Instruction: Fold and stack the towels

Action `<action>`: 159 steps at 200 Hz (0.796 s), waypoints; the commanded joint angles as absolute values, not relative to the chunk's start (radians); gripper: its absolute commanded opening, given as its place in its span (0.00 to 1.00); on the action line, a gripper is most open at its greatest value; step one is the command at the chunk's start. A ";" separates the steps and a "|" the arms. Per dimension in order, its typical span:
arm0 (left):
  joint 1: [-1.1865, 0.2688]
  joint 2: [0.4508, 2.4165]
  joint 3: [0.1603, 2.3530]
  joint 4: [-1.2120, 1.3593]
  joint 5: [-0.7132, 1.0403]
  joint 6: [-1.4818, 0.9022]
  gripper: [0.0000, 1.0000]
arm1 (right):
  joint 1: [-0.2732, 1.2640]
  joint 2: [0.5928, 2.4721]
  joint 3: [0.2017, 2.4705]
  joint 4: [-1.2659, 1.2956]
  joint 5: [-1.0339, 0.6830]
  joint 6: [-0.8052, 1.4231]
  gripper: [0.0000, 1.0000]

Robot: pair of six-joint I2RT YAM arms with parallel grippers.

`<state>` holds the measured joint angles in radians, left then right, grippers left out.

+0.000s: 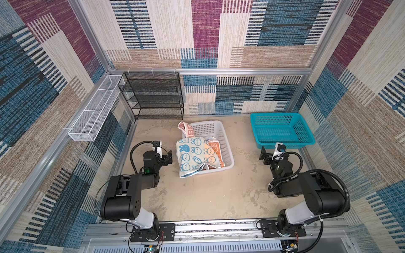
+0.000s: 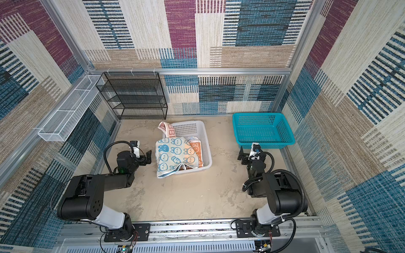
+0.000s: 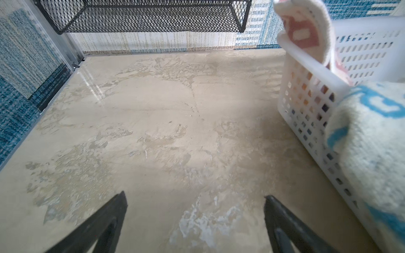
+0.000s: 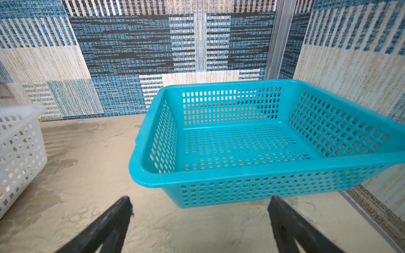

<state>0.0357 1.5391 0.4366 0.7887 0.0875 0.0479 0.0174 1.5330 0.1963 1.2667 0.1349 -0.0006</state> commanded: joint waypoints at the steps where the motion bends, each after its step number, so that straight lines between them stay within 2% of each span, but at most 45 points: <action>1: 0.037 1.540 0.443 0.784 0.105 0.037 1.00 | 0.017 1.531 0.202 1.298 0.139 0.008 0.99; 89: 0.041 1.528 0.441 0.785 0.071 0.021 1.00 | 0.018 1.528 0.199 1.300 0.140 0.008 0.99; 107: 0.040 1.449 0.404 0.775 -0.012 -0.012 1.00 | 0.017 1.516 0.202 1.293 0.140 0.002 0.99; 127: 0.039 1.384 0.297 0.915 -0.114 -0.052 1.00 | 0.026 1.432 0.212 1.197 0.153 -0.001 0.99; 159: 0.016 1.233 0.326 0.693 -0.153 -0.066 1.00 | 0.028 1.326 0.229 1.039 0.213 0.068 0.99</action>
<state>0.0303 1.3075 0.3080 0.7708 -0.0727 -0.0238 0.0250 1.3705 0.2161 1.1542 0.1627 0.0120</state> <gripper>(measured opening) 0.995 0.991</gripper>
